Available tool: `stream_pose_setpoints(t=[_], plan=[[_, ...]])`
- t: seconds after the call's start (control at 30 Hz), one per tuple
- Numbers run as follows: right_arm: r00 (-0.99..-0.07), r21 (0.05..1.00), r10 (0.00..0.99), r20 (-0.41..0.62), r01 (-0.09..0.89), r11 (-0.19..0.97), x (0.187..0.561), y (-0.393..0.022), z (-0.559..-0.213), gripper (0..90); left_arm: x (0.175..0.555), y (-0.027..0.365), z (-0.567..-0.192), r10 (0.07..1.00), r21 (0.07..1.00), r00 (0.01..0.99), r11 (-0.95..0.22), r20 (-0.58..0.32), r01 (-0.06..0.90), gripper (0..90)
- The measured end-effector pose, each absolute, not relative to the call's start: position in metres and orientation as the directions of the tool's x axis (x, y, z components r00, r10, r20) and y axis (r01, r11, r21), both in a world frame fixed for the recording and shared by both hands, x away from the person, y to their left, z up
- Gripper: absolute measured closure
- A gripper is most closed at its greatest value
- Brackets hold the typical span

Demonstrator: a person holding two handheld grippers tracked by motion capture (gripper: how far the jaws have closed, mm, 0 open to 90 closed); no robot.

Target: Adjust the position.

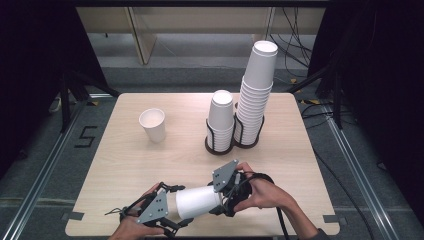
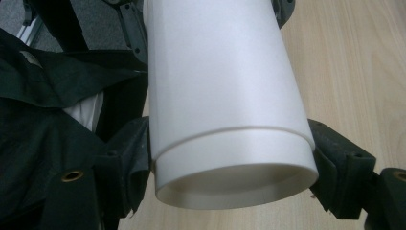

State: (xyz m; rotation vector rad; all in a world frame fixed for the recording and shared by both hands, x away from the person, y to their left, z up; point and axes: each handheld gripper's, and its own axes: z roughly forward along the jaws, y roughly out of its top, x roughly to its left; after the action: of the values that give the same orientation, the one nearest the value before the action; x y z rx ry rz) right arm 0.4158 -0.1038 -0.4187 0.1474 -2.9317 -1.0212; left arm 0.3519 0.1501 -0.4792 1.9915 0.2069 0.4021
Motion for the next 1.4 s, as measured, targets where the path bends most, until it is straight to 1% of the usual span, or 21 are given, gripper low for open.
stream_pose_setpoints(t=[0.03, 0.17, 0.2, 0.23, 0.27, 0.37, 0.43, 0.47, 0.57, 0.6, 0.67, 0.8, 0.9, 0.93, 0.97, 1.0, 1.03, 1.07, 1.13, 1.27, 1.4], plan=[[-0.997, 0.612, -0.08, -0.008, -0.068, 0.788, 0.415, -0.105, -0.419, 25.0, 0.352, 0.15, -0.479, 0.32, 0.898, 0.929, -0.439, 0.187, -0.03, 10.9], [-0.997, 0.604, -0.076, 0.008, -0.056, 0.795, 0.415, -0.103, -0.422, 23.8, 0.351, 0.147, -0.478, 0.324, 0.886, 0.926, -0.463, 0.195, -0.025, 12.2], [-0.999, 0.59, -0.047, 0.019, -0.027, 0.807, 0.413, -0.104, -0.422, 22.8, 0.35, 0.146, -0.479, 0.321, 0.885, 0.926, -0.465, 0.197, -0.026, 12.5], [-0.998, 0.581, -0.07, 0.002, -0.056, 0.812, 0.414, -0.102, -0.423, 21.0, 0.35, 0.146, -0.477, 0.315, 0.868, 0.926, -0.497, 0.209, -0.026, 12.7], [-0.997, 0.571, -0.076, -0.034, -0.082, 0.817, 0.415, -0.1, -0.425, 19.3, 0.349, 0.144, -0.478, 0.322, 0.87, 0.924, -0.492, 0.205, -0.021, 12.9], [-0.997, 0.504, -0.011, -0.074, -0.047, 0.862, 0.405, -0.096, -0.423, 17.3, 0.347, 0.141, -0.476, 0.325, 0.856, 0.923, -0.518, 0.205, -0.007, 13.3], [-0.995, 0.493, -0.049, -0.091, -0.087, 0.866, 0.401, -0.09, -0.422, 18.9, 0.347, 0.139, -0.475, 0.322, 0.849, 0.925, -0.529, 0.203, -0.002, 13.4], [-0.989, 0.476, -0.078, -0.126, -0.13, 0.87, 0.402, -0.088, -0.422, 19.2, 0.347, 0.139, -0.473, 0.318, 0.841, 0.925, -0.541, 0.208, -0.004, 13.4], [-0.986, 0.409, -0.055, -0.155, -0.114, 0.905, 0.392, -0.082, -0.421, 20.2, 0.346, 0.138, -0.471, 0.313, 0.841, 0.928, -0.542, 0.2, 0.002, 13.6], [-0.984, 0.401, -0.075, -0.162, -0.135, 0.906, 0.391, -0.079, -0.422, 21.3, 0.345, 0.137, -0.471, 0.312, 0.846, 0.931, -0.533, 0.188, 0.008, 13.7], [-0.966, 0.382, -0.157, -0.205, -0.227, 0.896, 0.392, -0.074, -0.424, 22.1, 0.344, 0.136, -0.471, 0.302, 0.846, 0.934, -0.534, 0.193, -0.003, 13.7], [-0.966, 0.363, -0.169, -0.198, -0.232, 0.902, 0.389, -0.073, -0.427, 24.1, 0.343, 0.135, -0.472, 0.3, 0.857, 0.935, -0.516, 0.187, -0.006, 13.1], [-0.966, 0.388, -0.173, -0.191, -0.236, 0.891, 0.391, -0.076, -0.425, 23.5, 0.346, 0.137, -0.474, 0.32, 0.891, 0.934, -0.453, 0.16, 0.002, 8.5], [-0.968, 0.398, -0.169, -0.188, -0.232, 0.888, 0.393, -0.078, -0.425, 23.3, 0.347, 0.138, -0.475, 0.344, 0.913, 0.93, -0.407, 0.131, 0.022, 7.6], [-0.975, 0.416, -0.138, -0.172, -0.199, 0.888, 0.394, -0.081, -0.424, 23.2, 0.349, 0.14, -0.475, 0.371, 0.926, 0.923, -0.374, 0.105, 0.045, 6.6], [-0.972, 0.441, -0.151, -0.18, -0.216, 0.871, 0.398, -0.083, -0.424, 23.2, 0.35, 0.142, -0.475, 0.377, 0.933, 0.922, -0.355, 0.086, 0.058, 6.4], [-0.978, 0.486, -0.132, -0.162, -0.196, 0.852, 0.404, -0.089, -0.424, 23.2, 0.352, 0.145, -0.476, 0.393, 0.948, 0.919, -0.303, 0.033, 0.096, 5.5], [-0.978, 0.486, -0.132, -0.162, -0.196, 0.852, 0.404, -0.089, -0.424, 23.2, 0.354, 0.147, -0.475, 0.405, 0.951, 0.914, -0.289, 0.015, 0.113, 5.5], [-0.989, 0.55, -0.101, -0.106, -0.143, 0.823, 0.409, -0.095, -0.425, 23.2, 0.356, 0.151, -0.475, 0.416, 0.952, 0.909, -0.268, -0.02, 0.144, 5.4], [-0.993, 0.629, -0.076, -0.094, -0.119, 0.768, 0.42, -0.104, -0.426, 23.1, 0.36, 0.153, -0.478, 0.429, 0.956, 0.895, -0.193, -0.12, 0.221, 10.4], [-0.995, 0.665, -0.069, -0.072, -0.1, 0.74, 0.421, -0.108, -0.424, 23.0, 0.36, 0.151, -0.478, 0.423, 0.961, 0.895, -0.156, -0.145, 0.23, 9.7]])
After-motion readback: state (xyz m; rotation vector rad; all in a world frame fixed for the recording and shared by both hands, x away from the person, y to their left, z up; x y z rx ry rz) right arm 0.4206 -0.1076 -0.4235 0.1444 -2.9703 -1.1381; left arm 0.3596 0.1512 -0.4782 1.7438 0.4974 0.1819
